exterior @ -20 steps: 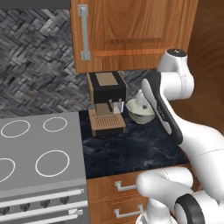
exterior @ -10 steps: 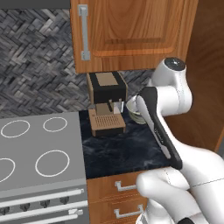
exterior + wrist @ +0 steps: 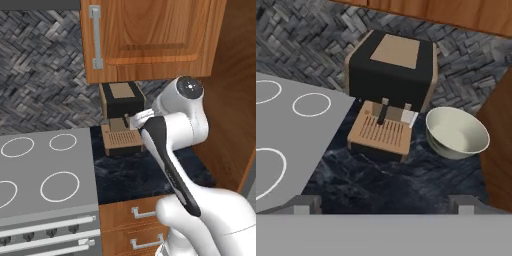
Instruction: Pick the dish brush and sponge from the cabinet and place them on the counter.
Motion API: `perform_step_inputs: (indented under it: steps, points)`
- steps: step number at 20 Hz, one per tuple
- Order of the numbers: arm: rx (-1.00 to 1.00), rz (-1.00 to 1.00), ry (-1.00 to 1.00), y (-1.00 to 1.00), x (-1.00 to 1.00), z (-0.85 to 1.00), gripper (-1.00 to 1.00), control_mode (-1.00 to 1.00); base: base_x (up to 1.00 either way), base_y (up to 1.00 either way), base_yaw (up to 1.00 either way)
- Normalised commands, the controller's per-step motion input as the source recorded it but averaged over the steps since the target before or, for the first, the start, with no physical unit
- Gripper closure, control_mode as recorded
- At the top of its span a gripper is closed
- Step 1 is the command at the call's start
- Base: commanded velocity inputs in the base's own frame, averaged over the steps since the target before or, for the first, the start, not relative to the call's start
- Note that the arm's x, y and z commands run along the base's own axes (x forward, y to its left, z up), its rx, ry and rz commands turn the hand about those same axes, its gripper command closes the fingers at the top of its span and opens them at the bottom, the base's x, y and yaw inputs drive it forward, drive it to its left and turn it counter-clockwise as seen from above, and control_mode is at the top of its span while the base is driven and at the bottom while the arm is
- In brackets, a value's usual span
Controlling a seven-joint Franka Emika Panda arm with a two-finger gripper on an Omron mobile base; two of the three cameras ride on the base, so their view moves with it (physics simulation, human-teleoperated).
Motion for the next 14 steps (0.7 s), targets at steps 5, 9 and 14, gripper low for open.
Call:
perform_step_inputs:
  steps: [5, 9, 14]
  points:
    - [0.00, 0.00, -0.17, 0.41, 0.00, 0.26, -1.00, -1.00, 0.00, 0.00, 0.00]
    - [0.00, 0.00, -0.14, 0.29, 0.01, 0.27, -1.00, -1.00, 0.00, 0.00, 0.00]
    - [0.00, -0.01, -0.10, 0.18, 0.06, 0.31, -1.00, -1.00, 0.00, 0.00, 0.00]
